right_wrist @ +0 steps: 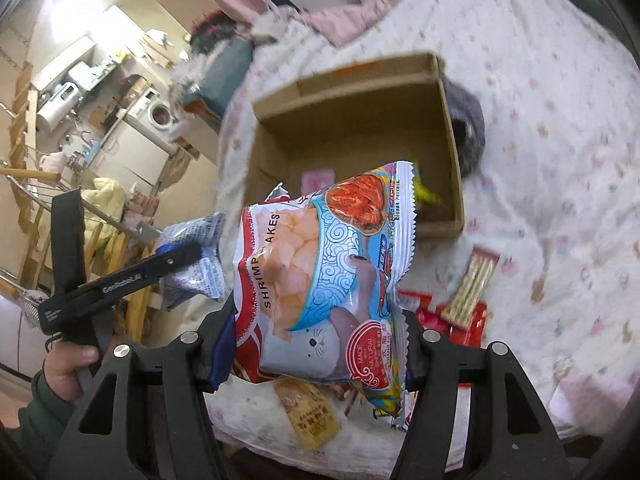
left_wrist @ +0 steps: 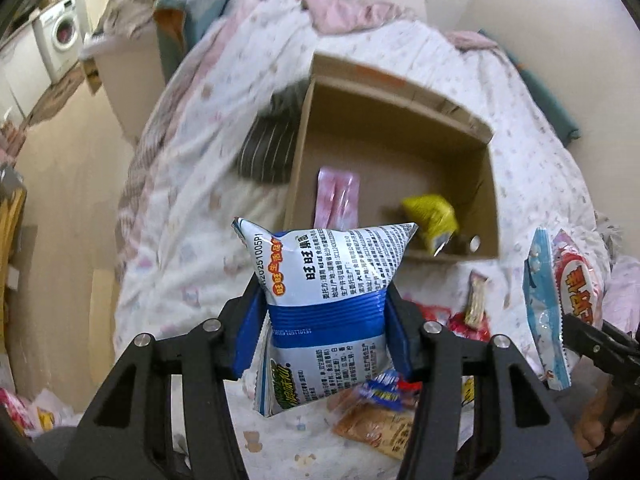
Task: Organize snacks
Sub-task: 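Lower both bags into the box and open both grippers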
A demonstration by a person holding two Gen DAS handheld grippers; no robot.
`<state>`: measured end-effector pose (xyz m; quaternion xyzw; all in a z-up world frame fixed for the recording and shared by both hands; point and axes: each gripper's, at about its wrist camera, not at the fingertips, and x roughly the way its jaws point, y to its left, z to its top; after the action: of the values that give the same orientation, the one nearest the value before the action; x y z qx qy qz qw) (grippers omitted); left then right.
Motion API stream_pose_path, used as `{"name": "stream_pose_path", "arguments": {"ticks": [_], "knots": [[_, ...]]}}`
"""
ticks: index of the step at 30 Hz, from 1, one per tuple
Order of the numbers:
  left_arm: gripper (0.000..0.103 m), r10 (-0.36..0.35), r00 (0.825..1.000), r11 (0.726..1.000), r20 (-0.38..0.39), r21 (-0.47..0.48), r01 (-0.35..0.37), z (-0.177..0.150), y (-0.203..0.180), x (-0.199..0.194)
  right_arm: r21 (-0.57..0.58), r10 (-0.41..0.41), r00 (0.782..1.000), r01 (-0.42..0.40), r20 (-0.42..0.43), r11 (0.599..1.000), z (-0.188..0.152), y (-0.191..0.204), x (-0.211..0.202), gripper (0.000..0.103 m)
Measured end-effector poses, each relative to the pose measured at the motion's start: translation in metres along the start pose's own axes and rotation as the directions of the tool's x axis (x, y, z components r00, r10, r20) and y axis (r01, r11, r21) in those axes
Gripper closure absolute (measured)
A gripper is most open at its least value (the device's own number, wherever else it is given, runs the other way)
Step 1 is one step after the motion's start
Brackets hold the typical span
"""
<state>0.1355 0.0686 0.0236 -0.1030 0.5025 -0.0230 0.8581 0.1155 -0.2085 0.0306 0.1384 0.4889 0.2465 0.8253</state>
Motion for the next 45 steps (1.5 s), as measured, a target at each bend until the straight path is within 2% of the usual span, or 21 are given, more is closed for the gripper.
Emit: {"name": "stream_pose_path", "arguments": {"ticks": [5, 11, 22, 24, 38, 45], "knots": [[0.053, 0.009, 0.998, 0.998, 0.062, 0.057, -0.013, 0.021, -0.016, -0.010, -0.020, 0.008, 0.999, -0.007, 0.051, 1.000, 0.023, 0.005, -0.002, 0.039], [0.053, 0.014, 0.995, 0.997, 0.098, 0.079, -0.022, 0.044, -0.031, -0.003, -0.006, -0.019, 0.996, 0.020, 0.084, 1.000, 0.049, -0.009, 0.015, 0.039], [0.053, 0.027, 0.995, 0.992, 0.092, 0.120, -0.038, 0.070, -0.047, 0.045, 0.044, -0.040, 0.998, 0.037, 0.053, 0.998, 0.094, -0.040, 0.074, 0.039], [0.053, 0.022, 0.995, 0.992, 0.098, 0.120, -0.034, 0.072, -0.046, 0.051, 0.068, -0.024, 0.998, 0.020, 0.057, 0.998, 0.097, -0.047, 0.082, 0.039], [0.053, 0.019, 0.999, 0.987, 0.050, 0.160, -0.027, 0.070, -0.042, 0.100, 0.134, -0.025, 0.998, 0.017, 0.058, 0.991, 0.111, -0.078, 0.116, 0.039], [0.052, 0.025, 1.000, 0.981, 0.019, 0.190, -0.028, 0.069, -0.045, 0.115, 0.124, -0.048, 0.999, 0.048, 0.001, 0.991, 0.113, -0.080, 0.147, 0.038]]}}
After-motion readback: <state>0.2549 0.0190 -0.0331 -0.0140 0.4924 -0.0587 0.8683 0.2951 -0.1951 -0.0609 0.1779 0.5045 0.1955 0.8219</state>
